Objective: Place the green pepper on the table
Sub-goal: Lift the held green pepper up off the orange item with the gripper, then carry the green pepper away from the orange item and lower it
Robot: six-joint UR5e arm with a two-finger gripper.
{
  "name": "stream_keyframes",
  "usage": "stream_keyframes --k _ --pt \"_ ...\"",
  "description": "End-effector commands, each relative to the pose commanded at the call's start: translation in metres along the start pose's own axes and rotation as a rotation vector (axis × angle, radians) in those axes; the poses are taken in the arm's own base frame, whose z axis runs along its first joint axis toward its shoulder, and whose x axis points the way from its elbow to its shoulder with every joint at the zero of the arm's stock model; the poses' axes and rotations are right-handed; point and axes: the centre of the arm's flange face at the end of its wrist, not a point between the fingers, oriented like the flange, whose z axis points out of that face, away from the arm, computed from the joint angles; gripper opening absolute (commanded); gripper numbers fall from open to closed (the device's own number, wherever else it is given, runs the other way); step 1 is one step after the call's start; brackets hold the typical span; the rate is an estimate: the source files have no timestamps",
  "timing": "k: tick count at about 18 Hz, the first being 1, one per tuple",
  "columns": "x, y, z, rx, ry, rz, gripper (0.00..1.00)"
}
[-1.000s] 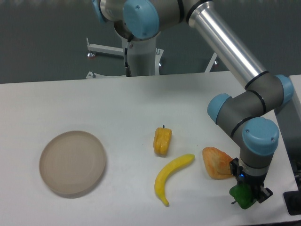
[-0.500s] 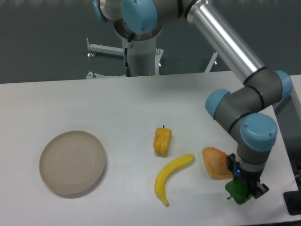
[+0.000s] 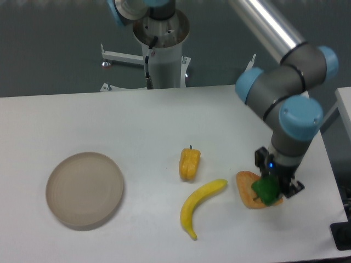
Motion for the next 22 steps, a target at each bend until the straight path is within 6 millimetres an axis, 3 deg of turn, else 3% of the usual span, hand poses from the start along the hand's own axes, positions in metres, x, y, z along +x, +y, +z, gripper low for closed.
stream_keyframes --k 4,7,10,12,18,22 --pt "0.030 0.042 0.004 0.033 0.042 0.074 0.35" --pt "0.048 0.064 0.010 0.048 0.067 0.096 0.35" --pt "0.062 0.076 0.033 0.081 0.111 0.088 0.35" --pt "0.074 0.090 0.032 0.149 0.108 0.035 0.35" --pt "0.099 0.105 0.065 0.231 0.164 -0.023 0.35" --pt "0.105 0.106 0.075 0.236 0.185 -0.030 0.35"
